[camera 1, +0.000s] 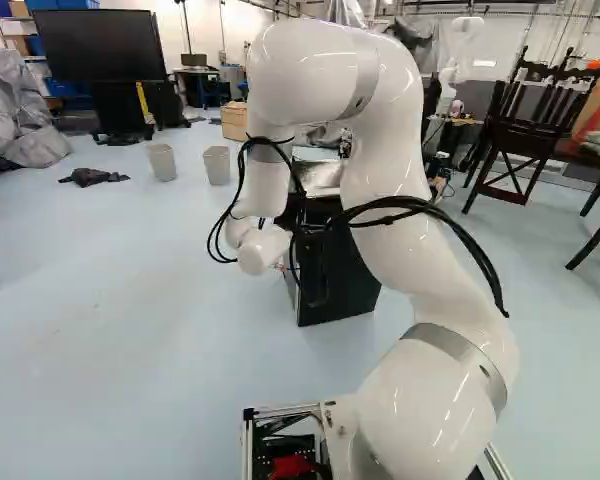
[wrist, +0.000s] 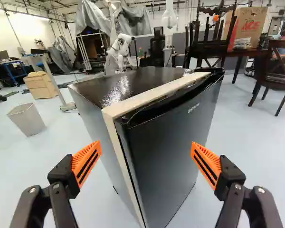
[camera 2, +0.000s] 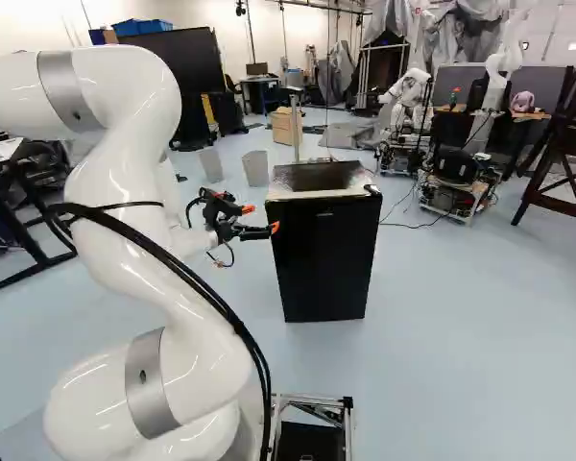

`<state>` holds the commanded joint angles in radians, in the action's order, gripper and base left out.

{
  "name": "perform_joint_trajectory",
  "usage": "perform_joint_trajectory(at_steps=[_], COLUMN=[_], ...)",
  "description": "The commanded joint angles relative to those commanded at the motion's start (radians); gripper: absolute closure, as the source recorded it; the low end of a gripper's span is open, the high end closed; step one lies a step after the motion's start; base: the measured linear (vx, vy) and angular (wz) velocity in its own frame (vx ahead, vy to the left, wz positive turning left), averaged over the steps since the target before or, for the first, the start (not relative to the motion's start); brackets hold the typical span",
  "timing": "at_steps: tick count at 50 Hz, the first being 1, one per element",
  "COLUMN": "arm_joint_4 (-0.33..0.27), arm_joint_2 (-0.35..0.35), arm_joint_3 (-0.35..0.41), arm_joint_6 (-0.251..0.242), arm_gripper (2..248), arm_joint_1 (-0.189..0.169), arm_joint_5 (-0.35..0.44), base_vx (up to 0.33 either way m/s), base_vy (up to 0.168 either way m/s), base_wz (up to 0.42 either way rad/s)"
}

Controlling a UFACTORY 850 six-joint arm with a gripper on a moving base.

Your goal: Grab a drink from the fridge

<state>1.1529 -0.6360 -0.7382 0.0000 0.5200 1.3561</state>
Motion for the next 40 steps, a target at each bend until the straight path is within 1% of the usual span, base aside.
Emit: perform_joint_trajectory(at_steps=[40], arm_joint_4=[0.0], arm_joint_2=[-0.024], arm_joint_3=[-0.042], arm_joint_6=[0.0], arm_gripper=[3], arm_joint_1=[-0.042], arm_joint_5=[0.0], base_vx=[0.0], base_vy=[0.0], base_wz=[0.0])
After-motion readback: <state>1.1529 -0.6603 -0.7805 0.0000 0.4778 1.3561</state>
